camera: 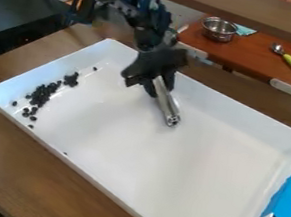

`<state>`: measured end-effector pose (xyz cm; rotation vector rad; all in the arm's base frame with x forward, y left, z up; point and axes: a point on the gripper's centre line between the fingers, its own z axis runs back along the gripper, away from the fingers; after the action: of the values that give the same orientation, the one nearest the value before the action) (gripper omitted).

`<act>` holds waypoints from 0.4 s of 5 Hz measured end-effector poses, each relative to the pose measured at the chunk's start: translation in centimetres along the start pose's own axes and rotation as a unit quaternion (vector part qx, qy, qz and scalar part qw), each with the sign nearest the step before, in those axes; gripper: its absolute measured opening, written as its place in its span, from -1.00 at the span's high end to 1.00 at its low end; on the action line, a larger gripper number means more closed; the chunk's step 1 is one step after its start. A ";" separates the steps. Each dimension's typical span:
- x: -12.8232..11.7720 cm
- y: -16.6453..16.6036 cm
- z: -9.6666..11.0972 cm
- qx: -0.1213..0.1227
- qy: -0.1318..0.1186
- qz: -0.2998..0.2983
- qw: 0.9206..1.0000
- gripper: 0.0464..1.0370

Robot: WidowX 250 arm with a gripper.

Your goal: Sweep into pile

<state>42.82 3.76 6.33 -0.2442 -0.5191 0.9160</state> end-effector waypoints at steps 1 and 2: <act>1.1 0.8 -0.1 0.015 -0.010 0.029 0.999 0.35; 1.4 1.6 -0.1 0.032 -0.013 0.064 0.997 0.35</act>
<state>42.46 5.80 6.00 -0.2097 -0.5006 1.0594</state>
